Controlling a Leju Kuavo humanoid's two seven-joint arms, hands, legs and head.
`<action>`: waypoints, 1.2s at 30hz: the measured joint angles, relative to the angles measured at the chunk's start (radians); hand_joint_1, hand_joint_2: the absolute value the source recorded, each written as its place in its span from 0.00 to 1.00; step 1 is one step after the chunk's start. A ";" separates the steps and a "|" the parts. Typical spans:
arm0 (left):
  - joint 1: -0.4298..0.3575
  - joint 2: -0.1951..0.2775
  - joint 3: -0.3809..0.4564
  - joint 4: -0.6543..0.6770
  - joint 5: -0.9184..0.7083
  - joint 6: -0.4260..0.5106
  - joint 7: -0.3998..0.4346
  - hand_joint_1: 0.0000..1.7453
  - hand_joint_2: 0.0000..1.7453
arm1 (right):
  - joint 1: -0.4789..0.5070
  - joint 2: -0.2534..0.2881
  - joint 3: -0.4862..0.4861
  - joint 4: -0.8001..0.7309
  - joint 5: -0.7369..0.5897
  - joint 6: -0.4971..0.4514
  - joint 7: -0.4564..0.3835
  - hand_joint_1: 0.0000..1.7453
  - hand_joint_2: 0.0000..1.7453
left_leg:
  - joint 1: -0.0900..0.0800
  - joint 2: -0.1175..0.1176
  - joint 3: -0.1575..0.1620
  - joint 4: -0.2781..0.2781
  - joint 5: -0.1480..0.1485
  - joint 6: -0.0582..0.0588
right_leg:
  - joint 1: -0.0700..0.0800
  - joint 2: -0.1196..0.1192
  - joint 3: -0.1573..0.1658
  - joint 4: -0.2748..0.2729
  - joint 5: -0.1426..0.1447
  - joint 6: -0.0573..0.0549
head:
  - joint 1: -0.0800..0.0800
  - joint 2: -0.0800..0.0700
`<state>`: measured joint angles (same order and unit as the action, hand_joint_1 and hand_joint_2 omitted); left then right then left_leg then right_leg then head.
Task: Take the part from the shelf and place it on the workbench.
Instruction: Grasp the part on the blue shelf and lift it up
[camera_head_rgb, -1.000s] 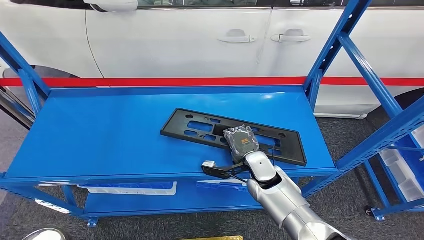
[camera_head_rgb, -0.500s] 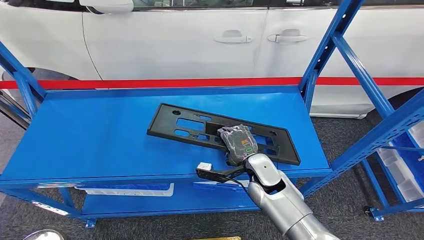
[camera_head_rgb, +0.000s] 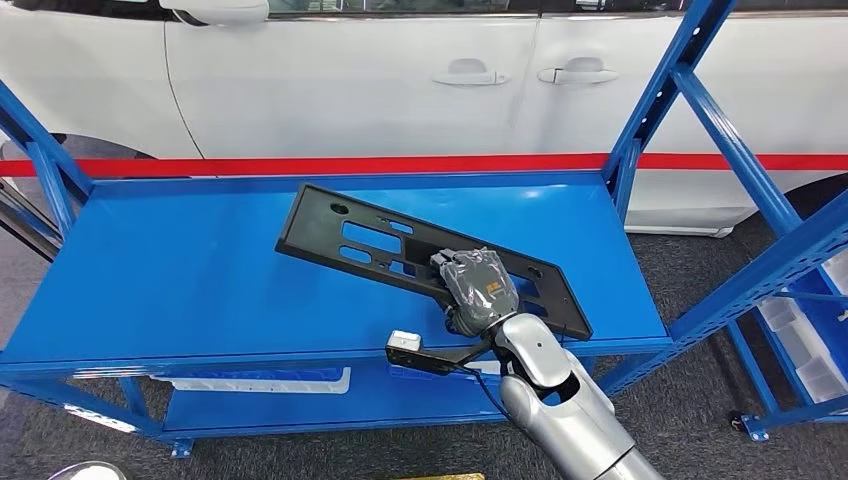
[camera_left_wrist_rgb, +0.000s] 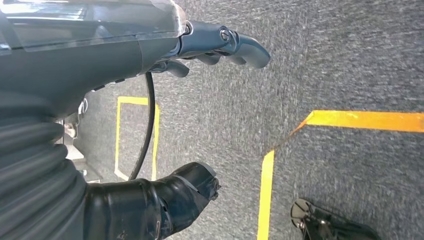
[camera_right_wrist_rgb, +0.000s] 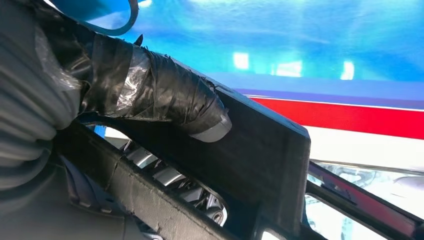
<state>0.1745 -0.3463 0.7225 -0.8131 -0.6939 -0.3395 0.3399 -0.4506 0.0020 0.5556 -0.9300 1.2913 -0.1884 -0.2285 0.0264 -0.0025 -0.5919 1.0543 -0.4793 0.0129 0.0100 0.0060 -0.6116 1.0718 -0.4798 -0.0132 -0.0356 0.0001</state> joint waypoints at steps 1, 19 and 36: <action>0.000 -0.001 0.000 -0.001 0.000 0.000 0.000 0.00 1.00 | 0.000 -0.002 0.000 -0.003 0.000 0.000 0.000 1.00 1.00 | 0.002 0.001 0.000 -0.002 0.002 0.005 | -0.003 0.000 -0.014 0.032 -0.020 0.006 | 0.000 0.000; 0.011 0.000 -0.028 -0.006 -0.079 -0.005 -0.021 0.00 1.00 | 0.056 -0.047 -0.028 -0.311 -0.052 -0.076 -0.068 1.00 1.00 | -0.001 0.000 -0.076 0.187 -0.123 -0.021 | -0.002 -0.005 0.013 -0.048 0.035 -0.032 | -0.003 0.000; 0.015 0.000 -0.033 -0.029 -0.208 -0.052 -0.059 0.00 1.00 | 0.152 -0.153 0.013 -0.566 0.152 -0.225 -0.032 1.00 1.00 | -0.010 0.006 -0.026 -0.016 0.037 0.028 | -0.016 0.000 -0.089 0.243 -0.147 0.028 | -0.001 0.000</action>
<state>0.1894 -0.3460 0.6894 -0.8423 -0.9017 -0.3913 0.2813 -0.2983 -0.1513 0.5681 -1.4963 1.4430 -0.4131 -0.2607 0.0167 0.0037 -0.6183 1.0387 -0.4418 0.0409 -0.0061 0.0057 -0.7003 1.3150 -0.6266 0.0150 -0.0366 0.0000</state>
